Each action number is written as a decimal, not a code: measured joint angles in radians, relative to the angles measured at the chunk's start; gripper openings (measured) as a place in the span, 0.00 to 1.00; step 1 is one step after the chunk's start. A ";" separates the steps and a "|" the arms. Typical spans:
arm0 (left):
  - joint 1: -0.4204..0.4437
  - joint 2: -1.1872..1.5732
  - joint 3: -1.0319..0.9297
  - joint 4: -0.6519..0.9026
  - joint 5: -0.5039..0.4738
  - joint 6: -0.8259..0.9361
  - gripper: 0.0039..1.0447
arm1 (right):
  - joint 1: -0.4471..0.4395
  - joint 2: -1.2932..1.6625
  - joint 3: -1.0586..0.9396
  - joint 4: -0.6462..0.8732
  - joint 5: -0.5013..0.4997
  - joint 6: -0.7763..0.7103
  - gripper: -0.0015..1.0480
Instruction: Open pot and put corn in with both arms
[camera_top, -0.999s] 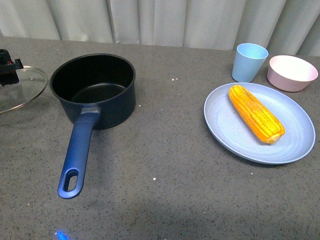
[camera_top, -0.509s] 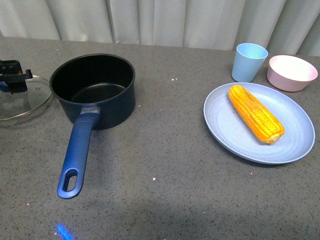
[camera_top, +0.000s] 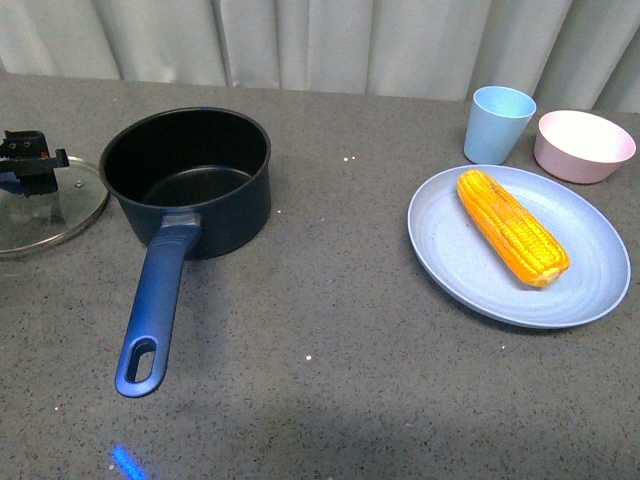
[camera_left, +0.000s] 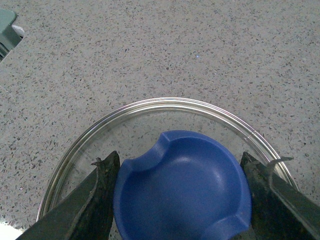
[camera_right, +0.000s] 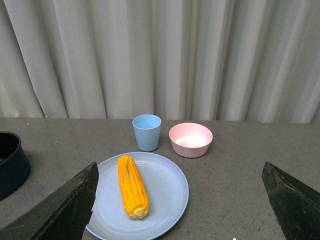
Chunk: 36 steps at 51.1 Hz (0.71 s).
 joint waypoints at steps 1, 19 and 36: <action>0.000 0.000 0.000 -0.001 0.001 0.000 0.62 | 0.000 0.000 0.000 0.000 0.000 0.000 0.91; 0.000 0.000 0.000 -0.008 0.002 -0.005 0.64 | 0.000 0.000 0.000 0.000 0.000 0.000 0.91; 0.011 -0.025 -0.012 -0.009 0.027 -0.030 0.94 | 0.000 0.000 0.000 0.000 0.000 0.000 0.91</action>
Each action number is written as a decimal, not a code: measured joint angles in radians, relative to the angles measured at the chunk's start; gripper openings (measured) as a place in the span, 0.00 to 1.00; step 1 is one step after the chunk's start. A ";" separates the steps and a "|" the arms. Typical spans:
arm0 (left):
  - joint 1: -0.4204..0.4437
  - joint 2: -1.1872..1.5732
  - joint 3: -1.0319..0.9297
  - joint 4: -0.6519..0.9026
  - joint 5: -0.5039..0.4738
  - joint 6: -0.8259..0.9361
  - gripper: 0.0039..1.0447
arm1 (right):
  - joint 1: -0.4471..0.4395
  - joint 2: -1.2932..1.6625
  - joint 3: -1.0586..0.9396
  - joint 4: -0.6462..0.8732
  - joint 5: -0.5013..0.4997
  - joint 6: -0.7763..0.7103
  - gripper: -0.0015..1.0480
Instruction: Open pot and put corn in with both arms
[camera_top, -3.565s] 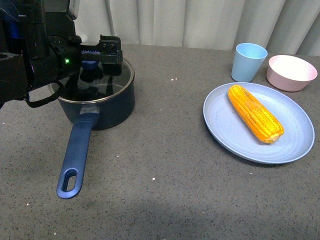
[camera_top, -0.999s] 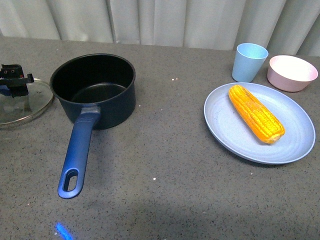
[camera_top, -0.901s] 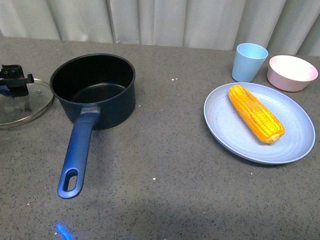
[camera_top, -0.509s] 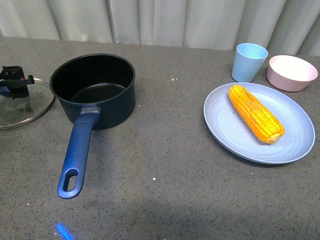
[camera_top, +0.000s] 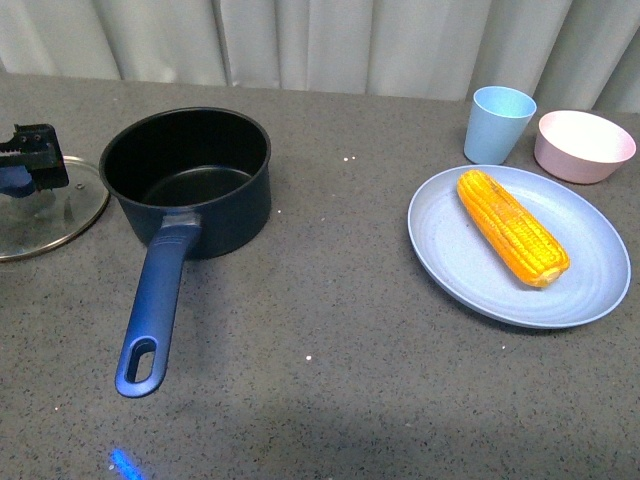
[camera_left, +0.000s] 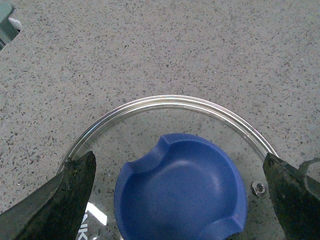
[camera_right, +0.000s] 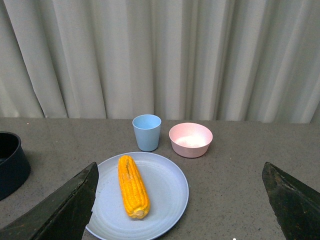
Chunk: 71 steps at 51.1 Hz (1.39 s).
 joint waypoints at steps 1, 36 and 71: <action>0.001 -0.008 -0.004 0.003 0.002 -0.002 0.94 | 0.000 0.000 0.000 0.000 0.000 0.000 0.91; 0.002 -0.746 -0.496 -0.008 0.088 -0.122 0.94 | 0.000 0.000 0.000 0.000 0.000 0.000 0.91; -0.081 -1.280 -0.863 0.018 0.138 -0.026 0.25 | 0.000 0.000 0.000 0.000 0.000 0.000 0.91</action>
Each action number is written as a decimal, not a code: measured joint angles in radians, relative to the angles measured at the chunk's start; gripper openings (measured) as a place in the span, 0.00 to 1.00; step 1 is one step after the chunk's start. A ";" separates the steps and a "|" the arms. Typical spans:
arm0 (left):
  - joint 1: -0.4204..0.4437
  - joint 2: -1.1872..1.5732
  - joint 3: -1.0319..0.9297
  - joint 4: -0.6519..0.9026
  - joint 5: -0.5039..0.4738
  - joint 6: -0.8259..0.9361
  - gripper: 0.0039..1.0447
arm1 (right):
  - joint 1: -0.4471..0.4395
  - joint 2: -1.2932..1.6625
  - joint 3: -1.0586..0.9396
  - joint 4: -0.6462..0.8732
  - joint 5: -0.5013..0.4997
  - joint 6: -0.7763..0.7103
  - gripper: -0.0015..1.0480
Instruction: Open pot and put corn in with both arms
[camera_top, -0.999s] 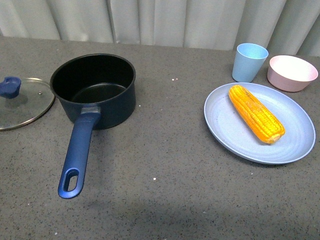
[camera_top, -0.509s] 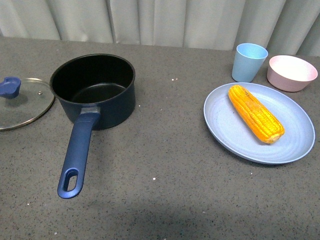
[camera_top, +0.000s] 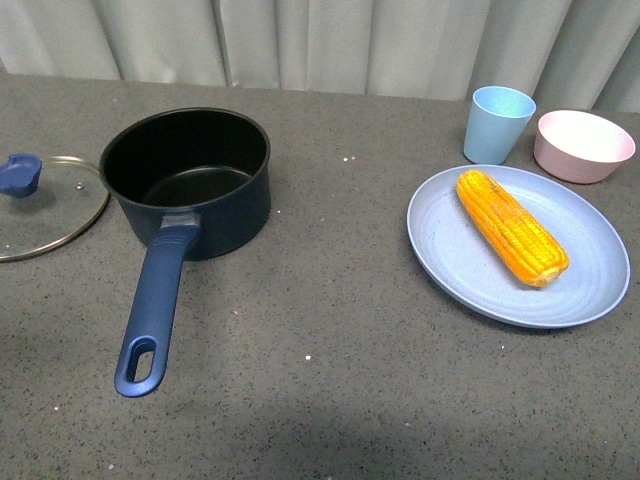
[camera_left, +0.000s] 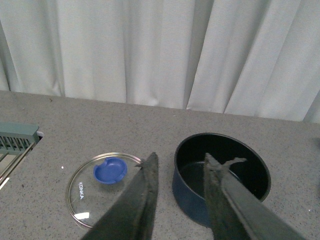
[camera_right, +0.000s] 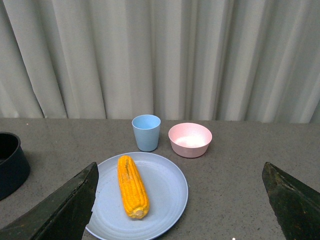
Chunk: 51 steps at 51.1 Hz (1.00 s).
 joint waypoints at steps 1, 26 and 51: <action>-0.003 -0.015 -0.006 -0.008 -0.003 0.000 0.21 | 0.000 0.000 0.000 0.000 0.000 0.000 0.91; -0.108 -0.307 -0.108 -0.187 -0.108 0.004 0.04 | 0.000 0.000 0.000 0.000 0.000 0.000 0.91; -0.109 -0.671 -0.109 -0.526 -0.107 0.004 0.04 | 0.000 0.000 0.000 0.000 0.000 0.000 0.91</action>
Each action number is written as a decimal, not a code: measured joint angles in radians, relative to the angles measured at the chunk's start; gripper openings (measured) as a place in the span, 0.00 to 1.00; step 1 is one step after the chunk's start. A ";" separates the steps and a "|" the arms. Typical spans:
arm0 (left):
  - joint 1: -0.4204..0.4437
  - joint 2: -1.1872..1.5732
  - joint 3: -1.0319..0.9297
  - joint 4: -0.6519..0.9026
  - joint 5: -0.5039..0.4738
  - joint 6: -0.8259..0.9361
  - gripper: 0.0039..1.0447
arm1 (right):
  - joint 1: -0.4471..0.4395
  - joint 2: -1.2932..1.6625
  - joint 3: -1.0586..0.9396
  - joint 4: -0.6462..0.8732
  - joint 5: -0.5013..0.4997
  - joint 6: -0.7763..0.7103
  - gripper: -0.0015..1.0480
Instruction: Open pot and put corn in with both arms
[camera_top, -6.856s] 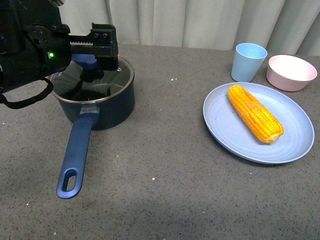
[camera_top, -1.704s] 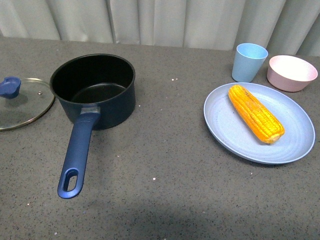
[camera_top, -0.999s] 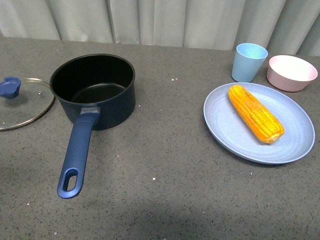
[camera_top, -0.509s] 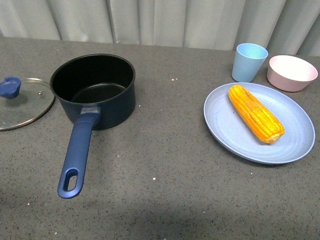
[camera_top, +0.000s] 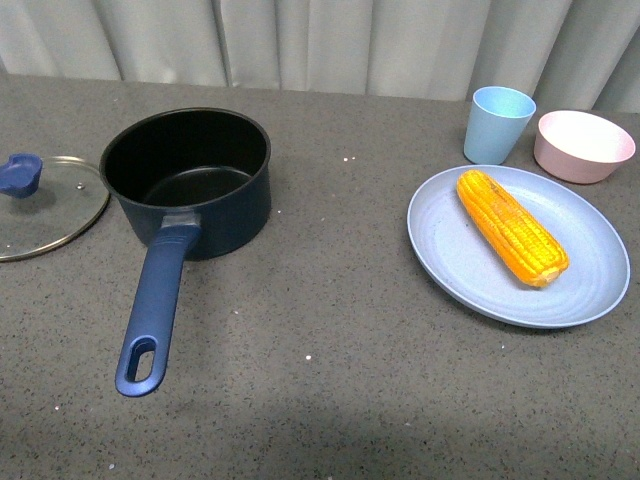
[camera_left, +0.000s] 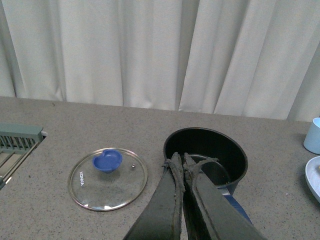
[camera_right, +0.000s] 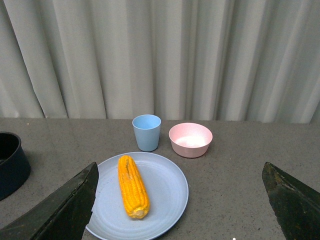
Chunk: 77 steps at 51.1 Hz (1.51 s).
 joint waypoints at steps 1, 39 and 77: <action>0.000 -0.004 0.000 -0.004 0.000 0.000 0.04 | 0.000 0.000 0.000 0.000 0.000 0.000 0.91; 0.000 -0.333 0.000 -0.340 0.000 0.000 0.04 | 0.000 0.000 0.000 0.000 0.000 0.000 0.91; -0.001 -0.335 0.000 -0.341 0.000 0.003 0.94 | -0.062 1.434 0.647 0.044 -0.026 -0.224 0.91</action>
